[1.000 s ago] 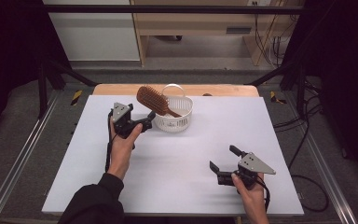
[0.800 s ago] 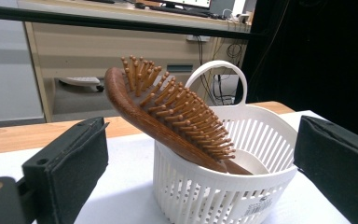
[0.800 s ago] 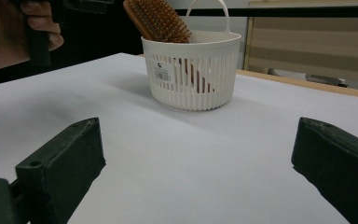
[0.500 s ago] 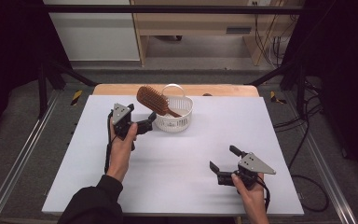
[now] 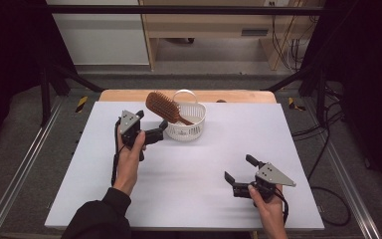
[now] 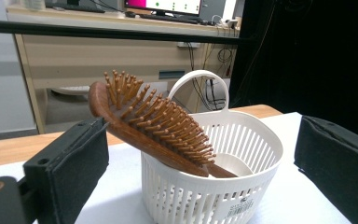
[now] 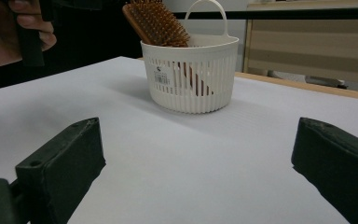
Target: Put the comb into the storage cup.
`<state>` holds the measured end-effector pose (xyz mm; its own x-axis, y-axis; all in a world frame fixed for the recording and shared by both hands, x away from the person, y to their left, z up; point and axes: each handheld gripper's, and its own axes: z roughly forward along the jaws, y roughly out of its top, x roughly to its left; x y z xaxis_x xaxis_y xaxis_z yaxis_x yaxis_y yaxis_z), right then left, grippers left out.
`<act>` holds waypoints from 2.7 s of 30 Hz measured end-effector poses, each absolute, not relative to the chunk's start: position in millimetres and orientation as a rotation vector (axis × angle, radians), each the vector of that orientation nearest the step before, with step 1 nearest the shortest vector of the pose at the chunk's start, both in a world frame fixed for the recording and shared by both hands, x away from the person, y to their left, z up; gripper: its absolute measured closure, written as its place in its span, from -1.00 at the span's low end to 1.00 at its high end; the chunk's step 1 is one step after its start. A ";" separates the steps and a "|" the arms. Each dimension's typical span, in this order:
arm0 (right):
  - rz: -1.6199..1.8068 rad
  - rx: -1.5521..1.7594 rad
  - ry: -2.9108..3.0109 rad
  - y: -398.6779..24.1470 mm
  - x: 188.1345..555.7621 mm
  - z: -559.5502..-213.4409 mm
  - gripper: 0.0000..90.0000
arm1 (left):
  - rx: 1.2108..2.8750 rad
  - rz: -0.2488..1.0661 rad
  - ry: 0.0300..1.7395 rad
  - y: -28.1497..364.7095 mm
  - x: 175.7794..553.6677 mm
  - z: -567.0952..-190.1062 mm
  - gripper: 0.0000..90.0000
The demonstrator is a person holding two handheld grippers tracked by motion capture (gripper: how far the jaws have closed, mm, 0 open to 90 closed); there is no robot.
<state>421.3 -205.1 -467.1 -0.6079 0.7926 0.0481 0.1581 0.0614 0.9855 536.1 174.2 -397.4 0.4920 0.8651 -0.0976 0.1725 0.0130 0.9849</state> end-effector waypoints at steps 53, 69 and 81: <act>1.566 0.953 1.821 -202.8 421.0 -467.7 -0.94 | 1.495 0.764 0.893 247.3 486.7 -357.7 -0.97; 1.572 0.945 1.805 -204.1 418.3 -464.4 -0.94 | 1.482 0.778 0.915 280.2 463.6 -358.9 -0.98; 1.559 0.948 1.806 -203.1 419.1 -465.0 -0.94 | 1.459 0.805 0.903 297.2 450.9 -350.4 -0.98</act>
